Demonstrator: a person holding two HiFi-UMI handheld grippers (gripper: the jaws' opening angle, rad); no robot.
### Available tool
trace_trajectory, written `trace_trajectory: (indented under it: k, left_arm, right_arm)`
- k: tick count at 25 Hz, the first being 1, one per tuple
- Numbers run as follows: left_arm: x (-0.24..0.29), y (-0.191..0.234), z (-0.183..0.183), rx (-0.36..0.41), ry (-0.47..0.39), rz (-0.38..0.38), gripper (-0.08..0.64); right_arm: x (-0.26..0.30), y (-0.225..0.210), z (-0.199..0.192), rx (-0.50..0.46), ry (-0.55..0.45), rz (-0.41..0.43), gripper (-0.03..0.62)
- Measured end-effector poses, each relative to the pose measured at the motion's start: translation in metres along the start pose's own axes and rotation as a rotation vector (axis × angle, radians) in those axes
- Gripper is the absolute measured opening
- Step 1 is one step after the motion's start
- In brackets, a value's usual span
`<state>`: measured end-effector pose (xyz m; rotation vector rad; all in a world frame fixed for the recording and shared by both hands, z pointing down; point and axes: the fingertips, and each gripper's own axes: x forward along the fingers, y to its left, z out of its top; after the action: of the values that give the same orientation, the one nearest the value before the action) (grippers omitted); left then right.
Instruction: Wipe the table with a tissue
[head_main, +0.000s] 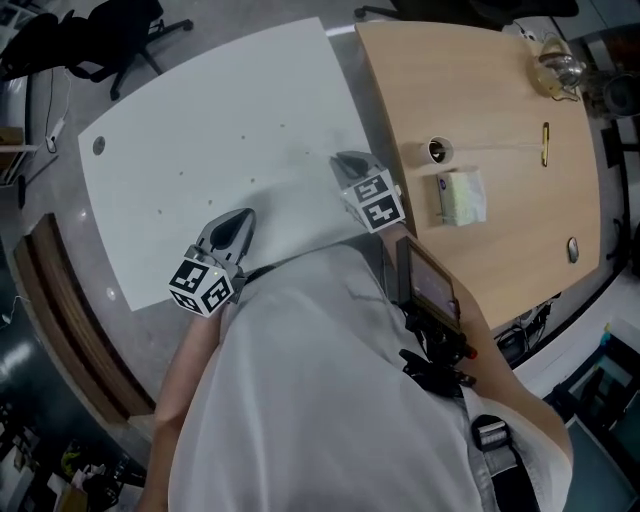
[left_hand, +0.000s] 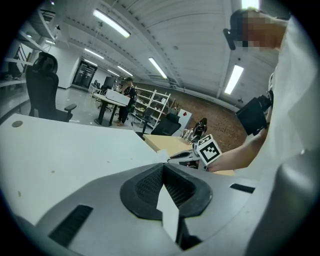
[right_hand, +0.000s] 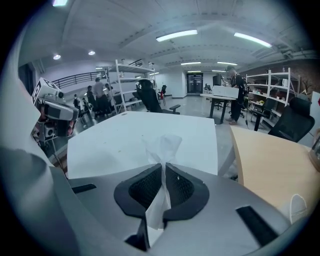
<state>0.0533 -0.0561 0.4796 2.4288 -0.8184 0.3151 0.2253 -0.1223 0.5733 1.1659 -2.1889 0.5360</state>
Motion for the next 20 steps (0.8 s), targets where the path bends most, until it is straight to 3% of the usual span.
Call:
trace_trajectory:
  k: [6, 14, 20]
  left_arm:
    - [0.008, -0.003, -0.009, -0.02, 0.018, 0.008, 0.006]
    - [-0.002, 0.008, -0.012, -0.032, 0.016, -0.011, 0.006]
    - [-0.019, 0.026, -0.024, -0.076, 0.009, 0.022, 0.006]
  right_arm:
    - [-0.002, -0.019, -0.006, 0.0, -0.005, -0.027, 0.032]
    - [0.006, -0.027, -0.012, 0.002, 0.06, -0.074, 0.032]
    - [0.028, -0.026, -0.016, -0.019, 0.103, -0.087, 0.032]
